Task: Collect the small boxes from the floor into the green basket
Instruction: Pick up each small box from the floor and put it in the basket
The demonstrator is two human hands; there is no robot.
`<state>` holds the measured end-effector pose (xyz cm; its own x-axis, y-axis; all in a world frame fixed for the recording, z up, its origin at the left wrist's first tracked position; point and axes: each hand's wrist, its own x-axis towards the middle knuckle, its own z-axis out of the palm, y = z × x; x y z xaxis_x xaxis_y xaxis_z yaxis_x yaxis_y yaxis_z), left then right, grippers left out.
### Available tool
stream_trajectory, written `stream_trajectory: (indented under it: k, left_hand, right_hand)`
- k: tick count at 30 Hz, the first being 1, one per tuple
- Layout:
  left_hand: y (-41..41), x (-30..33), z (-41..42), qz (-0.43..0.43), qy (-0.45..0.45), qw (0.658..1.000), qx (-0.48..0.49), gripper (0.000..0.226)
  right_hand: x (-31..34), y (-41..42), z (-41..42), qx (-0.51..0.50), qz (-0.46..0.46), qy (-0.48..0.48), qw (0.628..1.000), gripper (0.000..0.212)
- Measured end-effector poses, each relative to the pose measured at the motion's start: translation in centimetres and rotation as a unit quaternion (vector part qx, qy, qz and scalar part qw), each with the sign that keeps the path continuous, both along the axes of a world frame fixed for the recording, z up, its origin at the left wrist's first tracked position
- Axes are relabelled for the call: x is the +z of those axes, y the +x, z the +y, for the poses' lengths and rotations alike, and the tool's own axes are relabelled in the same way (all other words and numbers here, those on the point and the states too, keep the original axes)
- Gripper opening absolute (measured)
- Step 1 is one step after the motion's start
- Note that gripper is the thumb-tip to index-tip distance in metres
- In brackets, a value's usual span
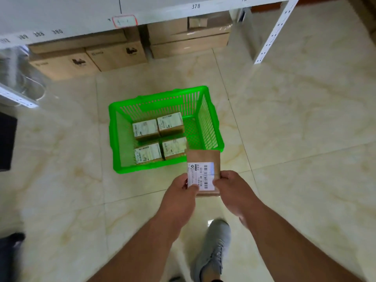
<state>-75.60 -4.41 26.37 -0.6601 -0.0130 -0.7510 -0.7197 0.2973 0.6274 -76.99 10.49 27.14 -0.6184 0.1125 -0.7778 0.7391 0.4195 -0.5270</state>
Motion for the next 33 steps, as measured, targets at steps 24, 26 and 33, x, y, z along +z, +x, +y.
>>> stream_trajectory:
  k: [24,26,33]
  left_hand:
    - [-19.4,-3.0,-3.5,-0.044,0.053,0.997,0.019,0.047]
    - [-20.6,-3.4,-3.9,-0.046,0.054,0.997,0.019,0.048]
    - [-24.2,-7.5,-2.9,-0.067,0.061,0.995,0.031,0.049]
  right_hand:
    - [-2.8,-18.8,-4.8,0.003,-0.010,0.044,0.999,0.036]
    - [-3.2,-20.1,-5.2,-0.006,-0.014,0.040,0.999,0.035]
    - [-8.2,-24.7,-4.4,0.023,-0.030,0.086,0.996,0.036]
